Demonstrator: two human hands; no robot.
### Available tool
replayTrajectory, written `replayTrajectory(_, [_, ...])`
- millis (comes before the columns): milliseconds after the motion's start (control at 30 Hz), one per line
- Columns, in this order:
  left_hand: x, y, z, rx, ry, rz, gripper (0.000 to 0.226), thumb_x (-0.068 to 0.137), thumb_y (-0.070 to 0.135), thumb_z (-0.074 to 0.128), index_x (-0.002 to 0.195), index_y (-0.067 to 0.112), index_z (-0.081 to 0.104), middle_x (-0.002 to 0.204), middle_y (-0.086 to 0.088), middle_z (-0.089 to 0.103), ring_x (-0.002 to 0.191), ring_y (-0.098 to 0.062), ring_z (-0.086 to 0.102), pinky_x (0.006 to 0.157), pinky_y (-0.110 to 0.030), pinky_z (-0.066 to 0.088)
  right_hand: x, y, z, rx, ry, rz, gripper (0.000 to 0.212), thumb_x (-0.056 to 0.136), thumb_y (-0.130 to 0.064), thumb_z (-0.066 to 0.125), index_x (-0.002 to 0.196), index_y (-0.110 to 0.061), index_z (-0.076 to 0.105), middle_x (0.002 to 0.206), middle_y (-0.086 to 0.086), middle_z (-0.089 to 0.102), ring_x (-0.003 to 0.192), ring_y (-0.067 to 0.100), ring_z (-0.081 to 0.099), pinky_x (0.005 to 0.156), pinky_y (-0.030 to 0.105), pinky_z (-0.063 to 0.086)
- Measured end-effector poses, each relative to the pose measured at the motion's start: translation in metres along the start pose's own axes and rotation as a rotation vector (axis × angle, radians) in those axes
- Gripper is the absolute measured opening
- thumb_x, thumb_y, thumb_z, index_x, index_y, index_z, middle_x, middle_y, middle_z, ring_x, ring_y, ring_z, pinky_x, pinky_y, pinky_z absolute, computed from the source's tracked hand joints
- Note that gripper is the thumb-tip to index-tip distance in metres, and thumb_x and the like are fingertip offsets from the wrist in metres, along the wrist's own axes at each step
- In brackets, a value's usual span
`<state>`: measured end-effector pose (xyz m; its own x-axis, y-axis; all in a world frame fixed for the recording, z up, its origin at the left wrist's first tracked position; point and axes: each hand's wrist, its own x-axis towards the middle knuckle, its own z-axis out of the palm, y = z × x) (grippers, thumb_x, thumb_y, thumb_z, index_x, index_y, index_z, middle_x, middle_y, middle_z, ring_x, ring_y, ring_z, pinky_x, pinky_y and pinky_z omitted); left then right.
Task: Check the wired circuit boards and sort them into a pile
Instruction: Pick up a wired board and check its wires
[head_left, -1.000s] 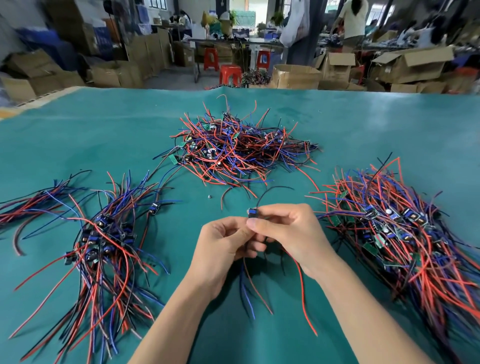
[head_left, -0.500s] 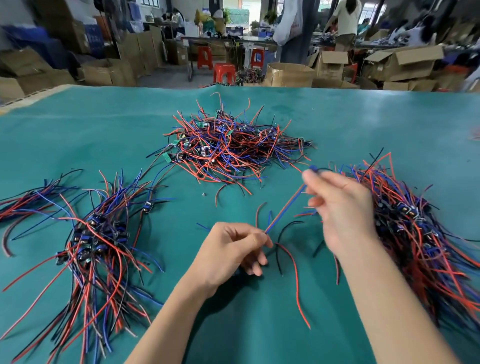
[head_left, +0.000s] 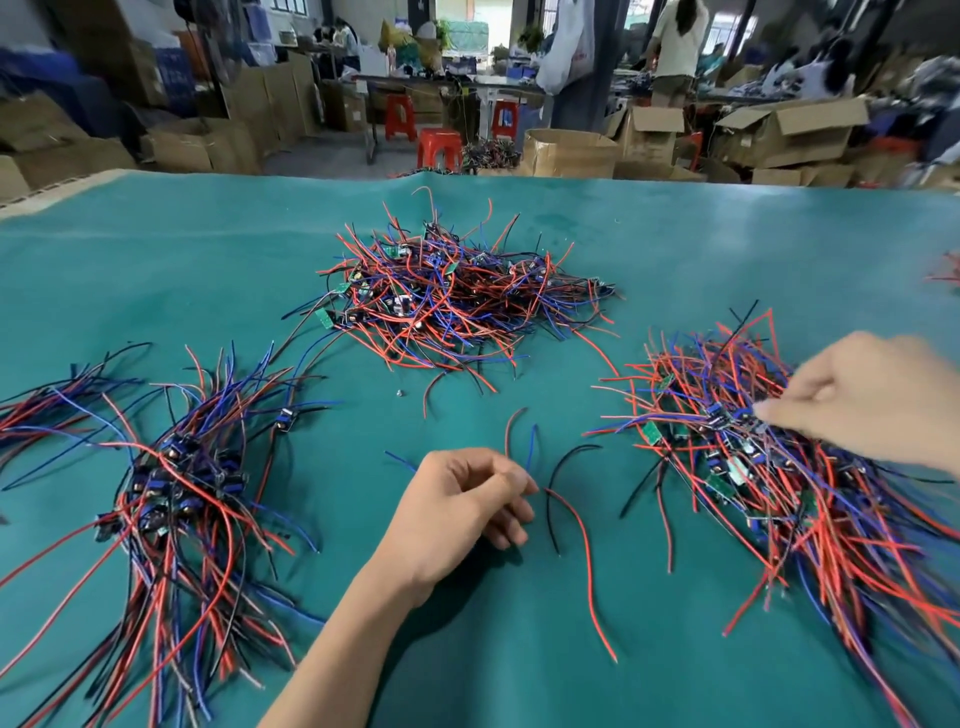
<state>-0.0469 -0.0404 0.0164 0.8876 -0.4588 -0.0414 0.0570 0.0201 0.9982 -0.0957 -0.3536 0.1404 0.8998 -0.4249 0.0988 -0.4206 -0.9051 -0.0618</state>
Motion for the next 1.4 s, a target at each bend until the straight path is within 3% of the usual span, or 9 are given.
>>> replayTrajectory(133, [0.0,0.0,0.0,-0.006,0.003,0.002,0.021,0.096,0.003,0.056,0.08,0.005,0.069,0.069,-0.013,0.067,0.053,-0.02,0.062,0.049,-0.021,0.047,0.014,-0.032,-0.006,-0.001,0.114,-0.106,0.027,0.08,-0.058,0.071,0.063,-0.037,0.07,0.054,0.001,0.063,0.066,0.03,0.061,0.069,0.034,0.056])
replayTrajectory(300, [0.0,0.0,-0.001,-0.003,0.01,-0.004,0.018,0.096,0.004,0.056,0.084,-0.002,0.068,0.071,-0.013,0.067,0.054,-0.021,0.062,0.051,-0.022,0.047,0.057,-0.138,0.018,0.21,-0.033,-0.465,0.012,0.088,-0.02,0.068,0.085,-0.022,0.08,0.077,-0.005,0.073,0.079,0.022,0.068,0.069,0.024,0.041])
replayTrajectory(433, [0.0,0.001,-0.001,-0.006,0.008,-0.007,0.018,0.097,0.003,0.055,0.085,-0.004,0.068,0.071,-0.013,0.066,0.055,-0.021,0.062,0.051,-0.022,0.048,0.097,-0.189,0.06,0.302,-0.232,-0.399,0.044,0.09,0.002,0.05,0.124,-0.017,0.069,0.115,0.003,0.067,0.084,0.033,0.072,0.064,0.039,0.061])
replayTrajectory(533, [0.0,0.0,-0.002,-0.007,0.0,-0.008,0.018,0.097,0.002,0.054,0.085,-0.002,0.067,0.071,-0.013,0.066,0.055,-0.021,0.062,0.051,-0.022,0.048,0.113,-0.205,0.089,0.325,-0.337,-0.339,0.063,0.087,0.006,0.044,0.142,-0.023,0.057,0.117,0.009,0.059,0.075,0.029,0.065,0.049,0.033,0.054])
replayTrajectory(633, [0.001,0.0,-0.002,-0.009,-0.007,-0.005,0.019,0.097,0.002,0.054,0.084,0.001,0.067,0.071,-0.013,0.066,0.054,-0.02,0.062,0.051,-0.022,0.048,0.122,-0.212,0.101,0.304,-0.25,-0.37,0.063,0.085,0.002,0.048,0.139,-0.029,0.06,0.12,0.007,0.058,0.07,0.024,0.061,0.05,0.027,0.051])
replayTrajectory(767, [0.002,0.0,-0.002,-0.001,-0.006,-0.005,0.019,0.097,0.002,0.053,0.084,0.001,0.067,0.071,-0.013,0.066,0.054,-0.02,0.062,0.051,-0.022,0.048,0.128,-0.207,0.11,0.28,-0.132,-0.316,0.044,0.088,-0.006,0.06,0.123,-0.03,0.071,0.131,0.015,0.063,0.119,0.035,0.059,0.101,0.038,0.05])
replayTrajectory(1033, [0.002,-0.001,-0.003,-0.009,0.0,-0.005,0.019,0.097,0.003,0.053,0.086,-0.006,0.065,0.071,-0.012,0.066,0.055,-0.02,0.062,0.051,-0.021,0.048,0.119,-0.2,0.11,0.389,-0.013,-0.24,0.027,0.08,-0.004,0.07,0.069,-0.029,0.069,0.111,0.014,0.071,0.103,0.034,0.066,0.094,0.04,0.055])
replayTrajectory(1233, [0.003,-0.002,-0.004,-0.029,0.007,-0.009,0.017,0.097,0.002,0.054,0.088,-0.009,0.065,0.072,-0.014,0.065,0.055,-0.02,0.062,0.051,-0.022,0.049,0.092,-0.162,0.099,0.496,0.068,-0.153,0.022,0.082,-0.007,0.068,0.081,-0.027,0.079,0.094,0.001,0.078,0.1,0.028,0.069,0.088,0.033,0.054])
replayTrajectory(1400, [0.005,-0.002,-0.003,-0.101,0.103,-0.002,0.016,0.097,-0.006,0.047,0.102,-0.004,0.062,0.081,-0.02,0.067,0.06,-0.021,0.065,0.051,-0.025,0.052,0.017,-0.147,0.093,1.067,0.107,-0.191,0.023,0.083,-0.007,0.068,0.074,-0.028,0.074,0.072,-0.01,0.073,0.07,0.007,0.066,0.073,0.033,0.053])
